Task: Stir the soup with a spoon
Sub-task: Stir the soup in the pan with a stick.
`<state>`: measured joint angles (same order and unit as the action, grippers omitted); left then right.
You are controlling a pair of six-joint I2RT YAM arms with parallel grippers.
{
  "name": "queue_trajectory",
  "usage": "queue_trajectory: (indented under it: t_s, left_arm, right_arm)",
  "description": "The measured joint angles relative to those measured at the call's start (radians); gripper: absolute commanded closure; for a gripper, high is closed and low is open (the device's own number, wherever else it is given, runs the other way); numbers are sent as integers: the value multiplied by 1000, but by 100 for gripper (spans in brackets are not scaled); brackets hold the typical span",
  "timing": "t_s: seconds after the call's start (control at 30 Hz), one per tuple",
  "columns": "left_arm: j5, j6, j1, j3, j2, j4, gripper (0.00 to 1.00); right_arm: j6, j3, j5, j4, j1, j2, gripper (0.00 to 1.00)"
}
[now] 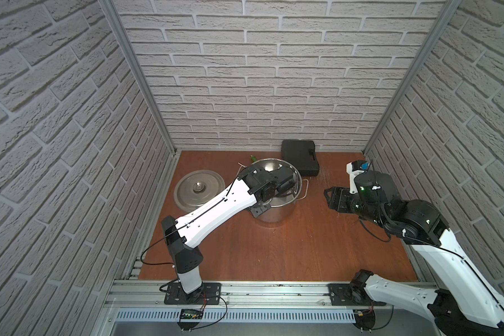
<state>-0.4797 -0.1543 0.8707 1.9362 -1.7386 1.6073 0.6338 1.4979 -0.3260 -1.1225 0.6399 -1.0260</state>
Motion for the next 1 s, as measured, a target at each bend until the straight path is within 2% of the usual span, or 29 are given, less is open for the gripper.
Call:
queue_trajectory:
  t_s: [0.13, 0.2, 0.3, 0.6, 0.73, 1.0]
  left_arm:
    - [-11, 3, -60, -15, 0, 0, 100]
    - [-26, 6, -93, -12, 0, 0, 100]
    - [-42, 23, -126, -2, -8, 0, 100]
    - [-42, 74, -130, 98, -141, -27, 100]
    - [-34, 90, -122, 143, -200, -64, 100]
    - [8, 118, -50, 211, -251, -120, 100]
  right_arm:
    - [2, -1, 15, 14, 0, 2, 22]
    - [0, -8, 23, 20, 0, 4, 10]
    - [-10, -24, 37, 28, 0, 7, 4]
    - [-85, -37, 71, 54, 0, 6, 3]
    - [-92, -94, 49, 98, 0, 27, 3]
    - [-91, -132, 10, 98, 0, 63, 3]
